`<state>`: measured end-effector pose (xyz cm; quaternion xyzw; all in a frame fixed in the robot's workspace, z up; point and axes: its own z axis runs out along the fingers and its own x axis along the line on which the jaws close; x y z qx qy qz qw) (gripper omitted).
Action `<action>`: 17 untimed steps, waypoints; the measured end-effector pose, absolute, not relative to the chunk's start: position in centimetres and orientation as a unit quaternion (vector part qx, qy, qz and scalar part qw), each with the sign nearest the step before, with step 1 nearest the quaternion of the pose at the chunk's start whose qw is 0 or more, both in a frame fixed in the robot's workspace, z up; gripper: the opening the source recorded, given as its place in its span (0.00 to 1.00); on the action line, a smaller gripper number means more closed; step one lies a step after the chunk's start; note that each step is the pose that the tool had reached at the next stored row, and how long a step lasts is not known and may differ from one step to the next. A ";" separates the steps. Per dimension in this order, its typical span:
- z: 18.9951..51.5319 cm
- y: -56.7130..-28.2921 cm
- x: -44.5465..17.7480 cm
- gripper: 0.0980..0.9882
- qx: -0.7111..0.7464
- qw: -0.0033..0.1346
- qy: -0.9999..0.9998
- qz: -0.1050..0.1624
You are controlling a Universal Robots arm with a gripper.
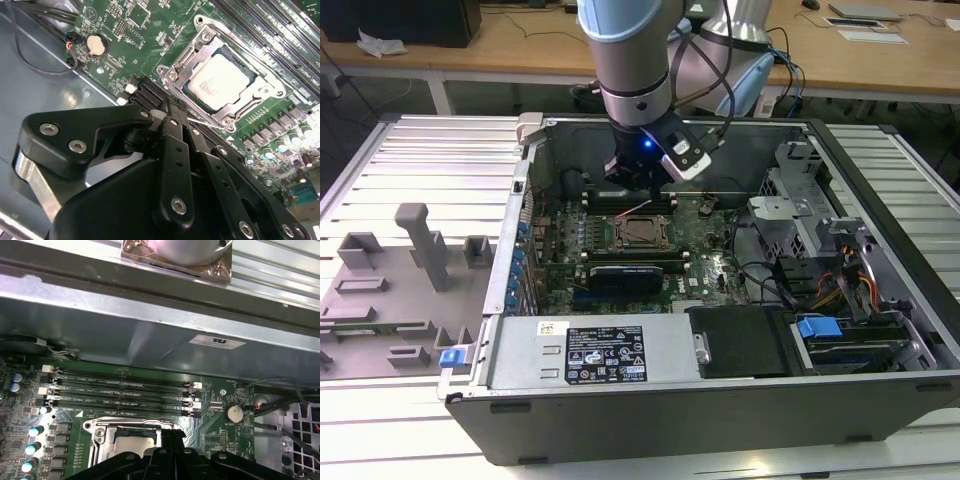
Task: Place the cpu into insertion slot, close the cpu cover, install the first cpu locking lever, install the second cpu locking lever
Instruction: 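Install the first cpu locking lever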
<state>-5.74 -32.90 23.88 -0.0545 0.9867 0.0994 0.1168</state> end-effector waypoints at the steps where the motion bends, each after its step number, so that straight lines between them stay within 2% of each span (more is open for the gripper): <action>1: 23.8 -32.9 -5.8 0.01 -0.055 0.117 0.987 0.099; 13: 22.5 -31.1 -6.8 0.01 -0.055 0.124 0.986 0.099; 17: 21.8 -31.0 -7.0 0.01 -0.043 0.131 0.986 0.097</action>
